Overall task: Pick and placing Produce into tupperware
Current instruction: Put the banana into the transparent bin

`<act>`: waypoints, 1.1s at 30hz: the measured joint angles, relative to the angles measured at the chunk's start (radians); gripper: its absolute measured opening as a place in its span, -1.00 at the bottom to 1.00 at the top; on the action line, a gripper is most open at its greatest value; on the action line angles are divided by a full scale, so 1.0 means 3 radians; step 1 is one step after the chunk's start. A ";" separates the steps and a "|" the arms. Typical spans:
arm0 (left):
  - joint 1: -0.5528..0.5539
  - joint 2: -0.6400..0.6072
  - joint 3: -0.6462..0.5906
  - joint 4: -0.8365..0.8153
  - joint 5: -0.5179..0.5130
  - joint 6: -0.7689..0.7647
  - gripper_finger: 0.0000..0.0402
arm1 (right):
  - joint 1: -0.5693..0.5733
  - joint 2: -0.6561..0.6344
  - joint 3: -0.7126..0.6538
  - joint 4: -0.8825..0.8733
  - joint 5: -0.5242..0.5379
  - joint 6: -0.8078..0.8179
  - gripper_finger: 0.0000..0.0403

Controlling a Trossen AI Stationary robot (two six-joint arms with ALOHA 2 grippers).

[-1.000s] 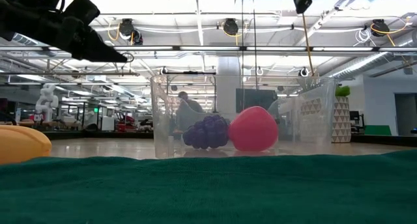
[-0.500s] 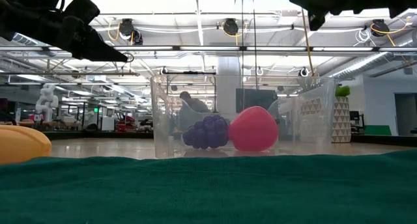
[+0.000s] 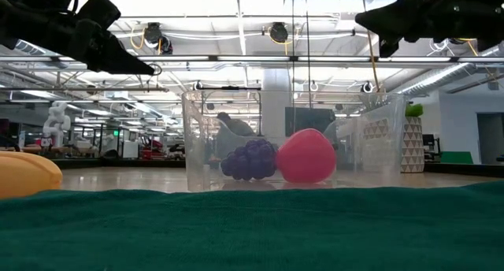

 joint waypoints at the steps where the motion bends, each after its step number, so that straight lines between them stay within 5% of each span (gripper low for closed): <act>1: 0.0000 0.0000 0.0000 0.0000 0.0000 0.0002 -0.96 | 0.0000 0.0005 -0.0042 0.0077 0.0000 0.0024 -1.00; 33: 0.0001 0.0000 0.0000 -0.0006 0.0001 -0.0021 -0.96 | 0.0275 -0.0363 -0.0165 -0.0258 -0.0017 -0.0262 -1.00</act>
